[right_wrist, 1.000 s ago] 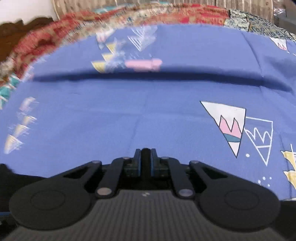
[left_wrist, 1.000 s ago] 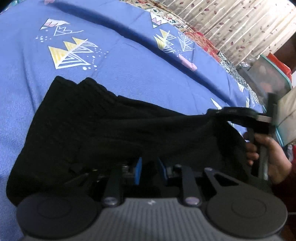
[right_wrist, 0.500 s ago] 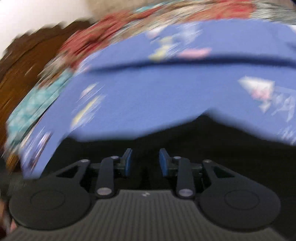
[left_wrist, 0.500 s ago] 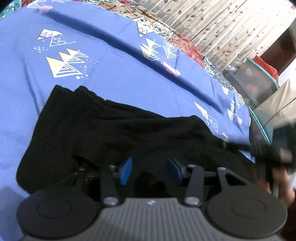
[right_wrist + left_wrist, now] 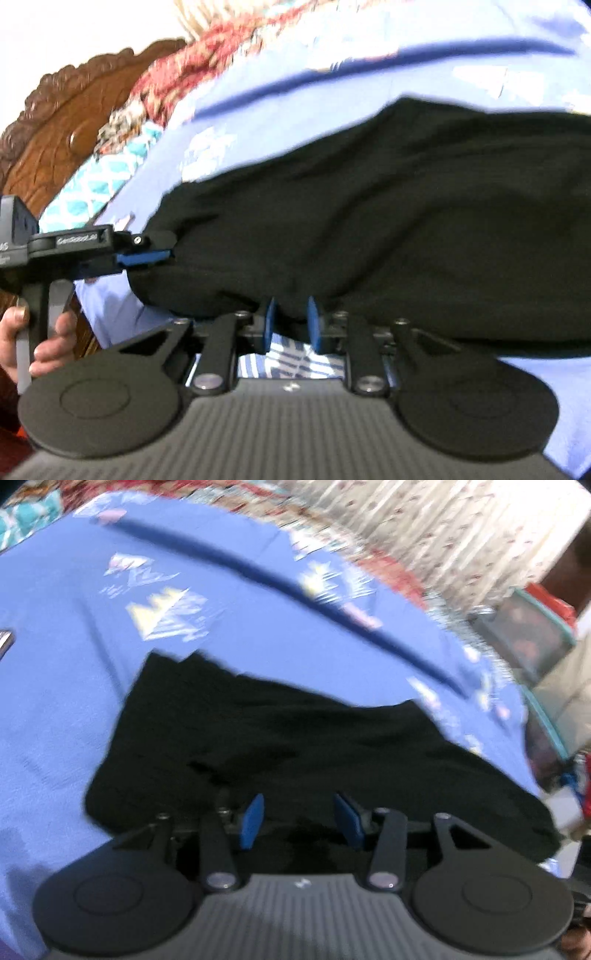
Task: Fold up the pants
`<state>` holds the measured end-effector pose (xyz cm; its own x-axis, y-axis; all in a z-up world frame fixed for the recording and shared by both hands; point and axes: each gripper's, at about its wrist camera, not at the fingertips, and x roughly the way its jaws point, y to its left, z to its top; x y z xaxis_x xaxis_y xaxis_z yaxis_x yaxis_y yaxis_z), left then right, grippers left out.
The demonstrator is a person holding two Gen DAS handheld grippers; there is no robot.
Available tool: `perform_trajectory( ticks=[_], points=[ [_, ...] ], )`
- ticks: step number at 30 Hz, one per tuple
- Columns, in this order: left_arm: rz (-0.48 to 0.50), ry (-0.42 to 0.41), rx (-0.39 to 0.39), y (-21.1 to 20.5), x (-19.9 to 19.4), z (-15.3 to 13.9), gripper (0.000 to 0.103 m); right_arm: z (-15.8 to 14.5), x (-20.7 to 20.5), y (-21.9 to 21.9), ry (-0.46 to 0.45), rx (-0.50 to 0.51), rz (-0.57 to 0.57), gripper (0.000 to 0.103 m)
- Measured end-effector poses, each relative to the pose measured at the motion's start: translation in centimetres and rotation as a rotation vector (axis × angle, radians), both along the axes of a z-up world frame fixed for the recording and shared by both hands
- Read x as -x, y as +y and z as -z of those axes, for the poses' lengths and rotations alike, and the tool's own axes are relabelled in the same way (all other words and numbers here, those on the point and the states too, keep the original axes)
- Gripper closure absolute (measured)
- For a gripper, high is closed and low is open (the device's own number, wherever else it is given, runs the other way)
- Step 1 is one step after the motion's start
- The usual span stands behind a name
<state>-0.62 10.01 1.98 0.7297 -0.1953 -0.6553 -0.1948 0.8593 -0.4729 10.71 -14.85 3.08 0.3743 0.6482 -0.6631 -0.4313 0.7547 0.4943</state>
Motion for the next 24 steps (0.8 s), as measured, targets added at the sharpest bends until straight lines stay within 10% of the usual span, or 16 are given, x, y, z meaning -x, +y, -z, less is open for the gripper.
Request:
perform_trajectory(
  ticks=[8, 24],
  points=[
    [0.035, 0.099, -0.097, -2.5, -0.5, 2.2, 0.053, 2.2, -0.4, -2.2, 0.082, 0.058, 0.174, 0.085],
    [0.046, 0.044, -0.060, -4.0, 1.2, 2.0, 0.044, 1.8, 4.8, -7.6, 0.189, -0.064, 0.288, 0.080]
  ],
)
